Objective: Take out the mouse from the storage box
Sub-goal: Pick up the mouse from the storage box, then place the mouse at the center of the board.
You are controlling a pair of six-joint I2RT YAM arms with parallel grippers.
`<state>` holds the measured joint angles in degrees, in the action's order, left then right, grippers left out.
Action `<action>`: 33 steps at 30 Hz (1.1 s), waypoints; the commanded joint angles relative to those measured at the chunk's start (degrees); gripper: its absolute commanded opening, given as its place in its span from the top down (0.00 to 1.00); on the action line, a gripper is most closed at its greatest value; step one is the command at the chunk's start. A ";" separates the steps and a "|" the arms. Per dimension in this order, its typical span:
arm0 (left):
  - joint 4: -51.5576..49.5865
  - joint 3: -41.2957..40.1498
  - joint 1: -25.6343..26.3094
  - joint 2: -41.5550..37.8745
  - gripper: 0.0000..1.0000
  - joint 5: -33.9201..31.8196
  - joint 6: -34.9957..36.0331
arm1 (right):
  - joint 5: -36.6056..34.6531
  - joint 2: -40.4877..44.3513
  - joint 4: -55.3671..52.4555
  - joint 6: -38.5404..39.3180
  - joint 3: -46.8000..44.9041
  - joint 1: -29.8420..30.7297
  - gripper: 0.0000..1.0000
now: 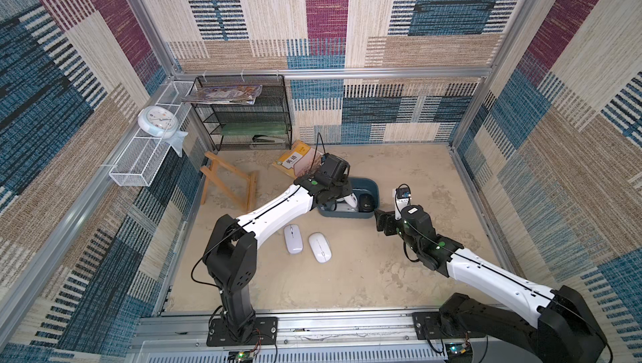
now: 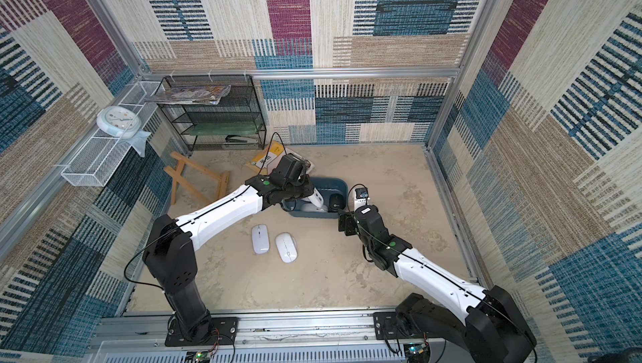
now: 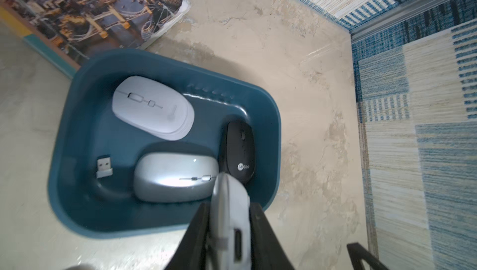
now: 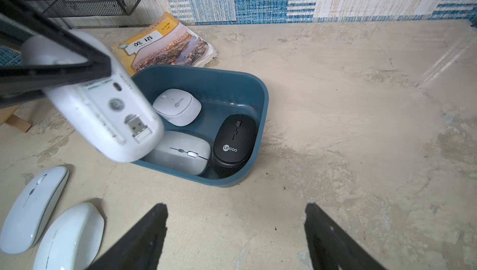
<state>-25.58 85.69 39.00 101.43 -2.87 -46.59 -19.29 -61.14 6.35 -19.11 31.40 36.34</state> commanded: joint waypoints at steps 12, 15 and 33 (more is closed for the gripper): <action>-17.68 -5.66 11.61 -9.02 0.93 -10.41 9.78 | -4.13 9.14 -10.97 -7.38 1.83 0.01 0.13; -17.81 -5.89 15.17 -7.87 0.94 -11.89 13.28 | -5.01 13.57 -12.79 -9.54 1.33 -0.01 0.13; -21.80 1.93 23.86 6.79 0.97 -25.43 29.19 | -8.40 32.30 -20.49 -15.95 -2.09 0.00 0.14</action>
<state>-45.32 86.70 62.48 106.61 -23.94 -20.03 -26.15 -30.17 -13.04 -34.20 29.52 36.34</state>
